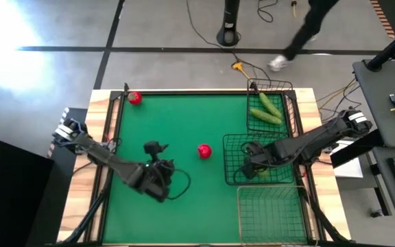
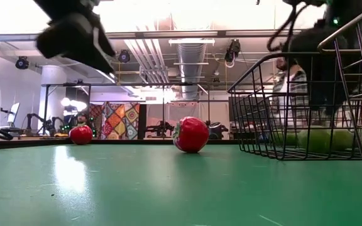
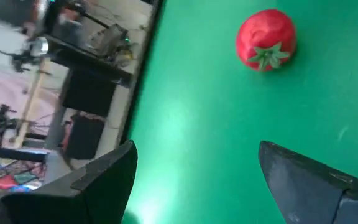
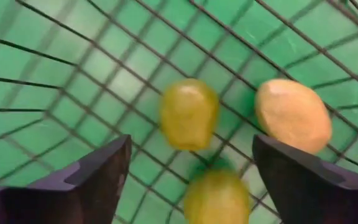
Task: Sort produce into baskets
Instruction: Put the lime into the bottom black wire basket, then put the middle tomato into the gold wire basket
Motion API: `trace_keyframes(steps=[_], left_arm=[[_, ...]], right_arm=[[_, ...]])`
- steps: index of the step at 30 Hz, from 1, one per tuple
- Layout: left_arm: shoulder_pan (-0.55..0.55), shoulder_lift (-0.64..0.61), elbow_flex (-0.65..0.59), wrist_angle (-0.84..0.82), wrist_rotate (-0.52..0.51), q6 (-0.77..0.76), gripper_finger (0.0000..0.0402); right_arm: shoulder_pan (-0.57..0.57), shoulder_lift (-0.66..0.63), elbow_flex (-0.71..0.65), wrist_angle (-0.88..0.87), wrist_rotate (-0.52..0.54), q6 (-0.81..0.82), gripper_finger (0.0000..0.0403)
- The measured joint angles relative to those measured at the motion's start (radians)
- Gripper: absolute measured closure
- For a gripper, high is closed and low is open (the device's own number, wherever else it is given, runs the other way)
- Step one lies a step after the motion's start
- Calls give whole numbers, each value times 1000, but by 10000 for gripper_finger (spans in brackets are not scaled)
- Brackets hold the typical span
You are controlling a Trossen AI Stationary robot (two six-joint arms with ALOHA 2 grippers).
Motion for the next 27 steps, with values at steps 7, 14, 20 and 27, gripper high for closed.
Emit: trace_keyframes(steps=[7,14,20,27], left_arm=[[210,-1,-22,373,366,465,86],[388,-2,-97,635,662,449,85],[378,26,-215,845,783,386,51],[392,50,-220,988,682,390,7]], right_arm=[[21,0,125,-36,63,-34,45],[127,0,250,-109,172,-26,59],[196,-1,276,-128,268,-16,76],[193,-1,279,-129,317,-57,74]])
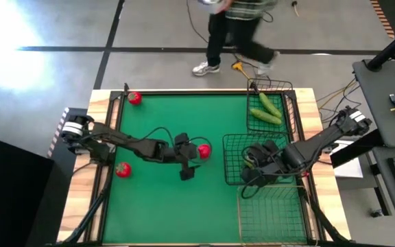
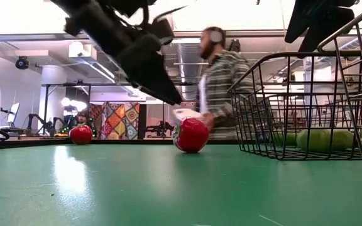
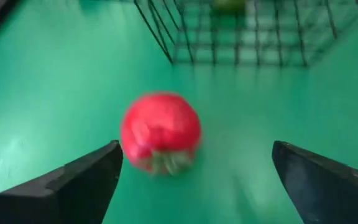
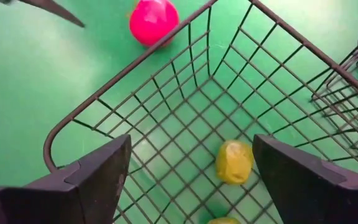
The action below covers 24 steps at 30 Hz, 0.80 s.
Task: Sort produce into baskets
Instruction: Put the middle tomato into the gold wire basket
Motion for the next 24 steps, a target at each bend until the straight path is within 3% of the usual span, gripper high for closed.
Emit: trace_keyframes(steps=[6,18,24], left_arm=[[44,113,2,158,13,-9,5],[110,272,49,204,13,-124,5],[95,315,49,317,13,-144,45]], right_arm=[[-1,0,0,1,8,3,76],[-1,0,0,1,0,19,78],[-1,0,-6,2,0,12,78]])
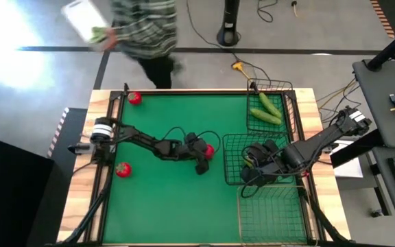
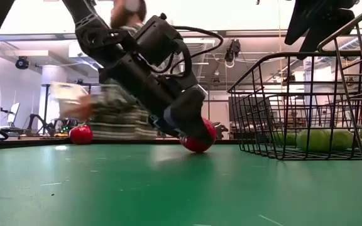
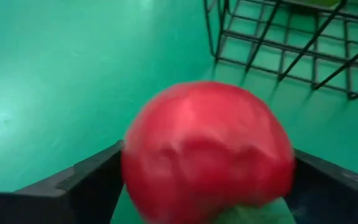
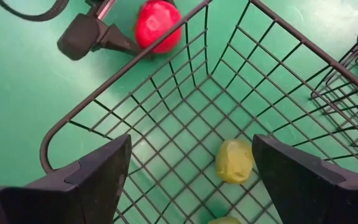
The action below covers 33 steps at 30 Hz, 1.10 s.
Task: Sort produce into baskets
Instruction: Put the middle tomato into the gold wire basket
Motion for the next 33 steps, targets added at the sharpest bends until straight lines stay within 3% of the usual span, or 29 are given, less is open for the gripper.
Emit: trace_keyframes(steps=[7,12,19,26,33], left_arm=[[-61,4,0,12,-2,-44,110],[-186,-64,0,-54,34,-49,96],[-367,-123,0,-118,26,-94,81],[-469,-65,1,-117,1,-284,82],[-531,-33,8,-81,-80,-384,82]], right_arm=[[0,0,-7,0,-1,0,78],[0,0,-7,31,-2,-59,78],[9,6,-5,259,-7,-265,78],[105,145,-1,543,-46,-463,78],[193,346,142,592,-48,-587,78]])
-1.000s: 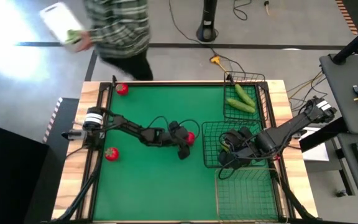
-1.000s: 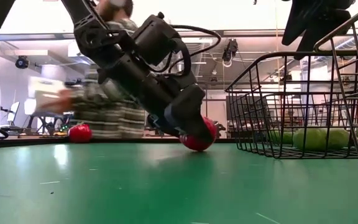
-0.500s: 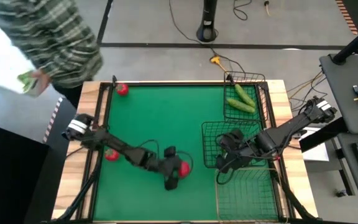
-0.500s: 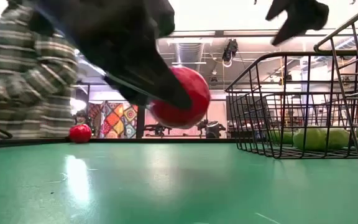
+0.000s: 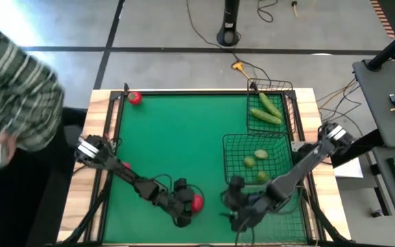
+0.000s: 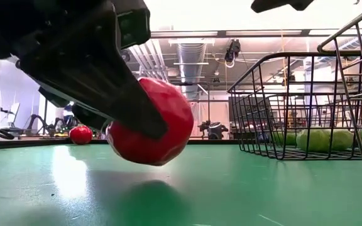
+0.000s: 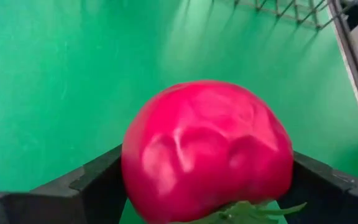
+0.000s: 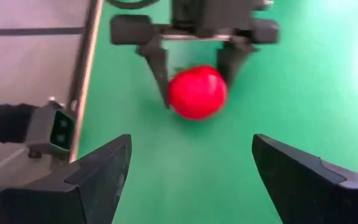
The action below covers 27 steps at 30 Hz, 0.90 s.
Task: Sort produce into baskets
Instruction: Put the middle tomato into the gold wire basket
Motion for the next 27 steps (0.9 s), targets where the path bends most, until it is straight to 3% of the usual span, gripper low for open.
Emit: trace_keyframes(steps=[6,14,22,27], left_arm=[[-9,39,25,9,-19,-1,77],[-9,61,99,-30,-16,-1,51],[-17,29,234,-312,2,-1,48],[-30,29,401,-576,1,5,48]], right_arm=[[16,157,145,-23,-10,-41,75],[10,280,298,-150,-26,-57,40],[-6,291,307,-144,-1,-50,34],[-18,324,306,-116,20,-57,34]])
